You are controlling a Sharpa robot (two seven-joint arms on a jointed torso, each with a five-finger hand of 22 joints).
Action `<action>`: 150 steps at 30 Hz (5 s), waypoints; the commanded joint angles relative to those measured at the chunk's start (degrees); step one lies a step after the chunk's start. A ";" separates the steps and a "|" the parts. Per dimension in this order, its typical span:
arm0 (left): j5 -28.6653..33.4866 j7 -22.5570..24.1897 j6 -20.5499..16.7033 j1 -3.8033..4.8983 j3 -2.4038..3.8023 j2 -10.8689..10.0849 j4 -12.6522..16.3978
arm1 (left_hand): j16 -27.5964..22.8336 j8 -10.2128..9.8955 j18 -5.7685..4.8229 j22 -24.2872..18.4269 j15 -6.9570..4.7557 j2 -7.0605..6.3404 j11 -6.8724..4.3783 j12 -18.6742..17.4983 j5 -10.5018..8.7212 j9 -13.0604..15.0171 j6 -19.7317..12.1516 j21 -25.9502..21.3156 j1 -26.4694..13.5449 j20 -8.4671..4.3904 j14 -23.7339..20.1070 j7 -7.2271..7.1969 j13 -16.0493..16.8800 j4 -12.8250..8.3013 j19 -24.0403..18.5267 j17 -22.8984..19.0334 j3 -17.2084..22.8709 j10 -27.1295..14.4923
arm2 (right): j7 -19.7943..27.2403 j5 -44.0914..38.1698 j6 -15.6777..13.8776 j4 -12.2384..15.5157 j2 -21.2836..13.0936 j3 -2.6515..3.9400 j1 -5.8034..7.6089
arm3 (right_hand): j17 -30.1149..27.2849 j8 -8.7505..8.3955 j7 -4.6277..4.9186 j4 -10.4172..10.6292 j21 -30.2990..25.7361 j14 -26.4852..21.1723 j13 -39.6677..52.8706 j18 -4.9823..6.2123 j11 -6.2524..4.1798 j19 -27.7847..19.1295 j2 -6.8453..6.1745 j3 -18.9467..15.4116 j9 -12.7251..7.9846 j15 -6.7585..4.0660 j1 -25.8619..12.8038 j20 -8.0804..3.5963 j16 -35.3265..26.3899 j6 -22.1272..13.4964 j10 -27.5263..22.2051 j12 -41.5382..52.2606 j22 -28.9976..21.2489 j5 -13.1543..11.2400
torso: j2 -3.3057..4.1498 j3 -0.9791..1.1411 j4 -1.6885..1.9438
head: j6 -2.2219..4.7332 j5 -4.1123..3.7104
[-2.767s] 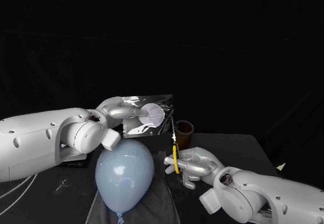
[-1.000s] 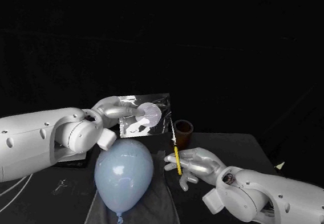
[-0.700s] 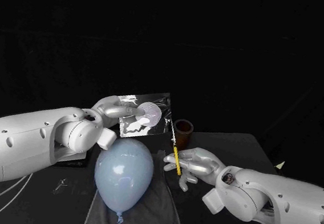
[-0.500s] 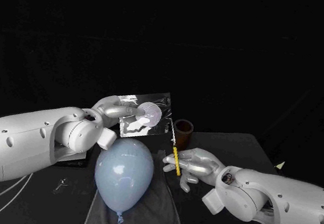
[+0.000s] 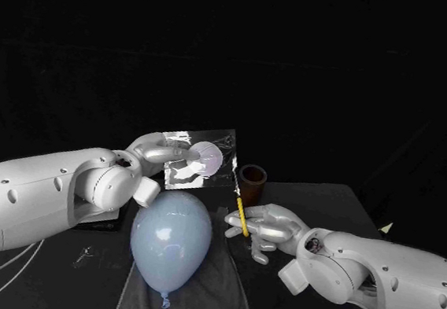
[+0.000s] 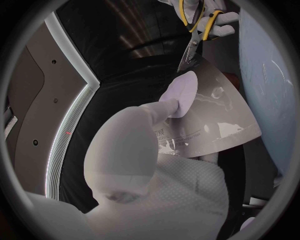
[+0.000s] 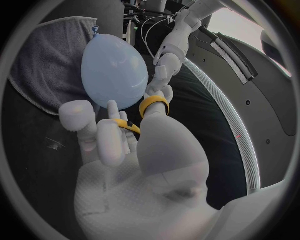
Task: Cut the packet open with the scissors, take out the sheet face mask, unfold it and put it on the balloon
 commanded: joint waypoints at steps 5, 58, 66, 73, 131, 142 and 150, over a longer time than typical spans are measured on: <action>0.01 0.98 1.67 0.04 0.05 -0.01 0.29 | -0.36 0.19 0.65 0.04 -0.29 0.62 -0.03 -0.12 0.39 8.89 0.35 0.37 -0.09 0.14 0.04 -0.02 0.05 -0.07 0.34 0.09 0.22 0.17 | 0.03 0.83 -0.06 -0.24 0.34 0.08 0.22 | 0.06 2.50 4.14 0.64 0.25 0.45 0.13 -0.34 -0.25 0.07 -0.19 0.41 1.10 -0.04 0.08 0.06 0.35 -1.20 0.56 0.74 -0.03 -0.19 | 0.00 0.00 -0.04 | -0.04 -0.12; -0.93 0.70 4.81 0.03 0.05 -0.37 0.30 | -0.41 0.20 0.67 0.04 -0.29 0.89 -0.02 -0.08 0.37 9.34 0.30 0.40 -0.25 0.15 0.10 0.03 0.07 -0.22 0.37 0.25 0.28 0.22 | -1.76 -3.33 13.64 -2.56 -0.05 0.23 2.22 | -4.08 6.47 3.29 -2.09 -3.83 -1.53 -0.14 0.51 -0.82 -2.66 3.56 -2.97 -0.79 -0.40 2.07 -0.29 -1.53 1.83 0.58 0.85 -3.99 -0.21 | -0.03 -0.01 -0.04 | -0.28 0.41; -1.06 0.71 5.46 0.03 0.05 -0.47 0.31 | -0.40 0.21 0.67 0.04 -0.30 0.93 -0.03 -0.06 0.37 9.43 0.29 0.42 -0.27 0.15 0.14 0.03 0.09 -0.24 0.40 0.28 0.28 0.26 | -1.86 -3.57 14.15 -3.15 -0.45 0.23 2.93 | -3.67 6.90 3.05 -2.29 -3.40 -1.37 -0.11 0.43 -1.07 -2.46 3.83 -2.97 -0.98 -0.60 2.04 -0.41 -1.33 2.65 1.34 1.23 -3.71 -0.22 | 0.00 -0.04 -0.02 | -0.25 0.38; -1.13 0.76 5.95 0.03 0.05 -0.59 0.35 | -0.39 0.22 0.67 0.05 -0.30 0.97 -0.03 -0.05 0.37 9.49 0.28 0.44 -0.29 0.15 0.16 0.04 0.09 -0.25 0.41 0.31 0.27 0.29 | -1.78 -3.13 13.64 -4.42 -0.21 0.23 3.36 | -3.12 7.50 2.58 -2.64 -2.71 -1.03 0.01 0.33 -1.55 -2.02 4.35 -2.96 -1.37 -0.99 2.02 -0.71 -1.05 4.04 2.91 1.89 -3.29 -0.22 | 0.00 -0.01 0.01 | -0.37 0.51; -1.27 0.69 7.02 0.01 0.05 -0.89 0.42 | -0.41 0.25 0.67 0.04 -0.30 1.10 -0.03 -0.05 0.35 9.78 0.20 0.45 -0.39 0.16 0.20 0.05 0.11 -0.31 0.42 0.41 0.27 0.34 | 0.94 -0.03 7.65 -7.66 2.01 0.20 3.56 | -5.04 6.04 -1.08 -14.40 -2.73 -1.39 2.99 0.41 -5.32 -1.68 11.98 0.74 0.89 -3.98 11.43 -3.09 -2.47 13.89 11.87 2.76 -3.95 1.15 | -0.01 -0.04 0.01 | -0.15 -0.21; -1.27 0.67 7.33 0.01 0.05 -0.86 0.43 | -0.42 0.26 0.67 0.04 -0.30 1.14 -0.03 -0.05 0.35 9.90 0.17 0.45 -0.42 0.16 0.20 0.06 0.11 -0.34 0.42 0.45 0.26 0.34 | -0.75 0.77 3.97 -7.60 2.62 0.18 3.56 | -2.88 9.45 -4.83 -20.76 0.27 0.85 8.53 -0.36 -8.89 0.65 14.28 1.93 2.14 -7.15 13.30 -6.27 -2.67 21.06 20.56 7.67 -1.46 2.48 | -0.03 -0.03 -0.02 | -0.12 -0.18; -1.27 0.62 7.41 0.01 0.05 -0.89 0.44 | -0.42 0.26 0.67 0.04 -0.30 1.14 -0.03 -0.05 0.35 9.90 0.17 0.45 -0.42 0.16 0.20 0.06 0.11 -0.34 0.42 0.45 0.26 0.34 | -1.64 1.46 2.58 -7.27 3.20 0.17 3.54 | -1.79 12.04 -5.80 -25.27 0.51 1.50 19.27 -0.55 -9.82 1.28 14.20 4.48 5.36 -7.93 8.19 -7.08 -2.95 20.25 19.06 15.06 -1.02 2.77 | -0.01 -0.05 -0.01 | -0.13 -0.23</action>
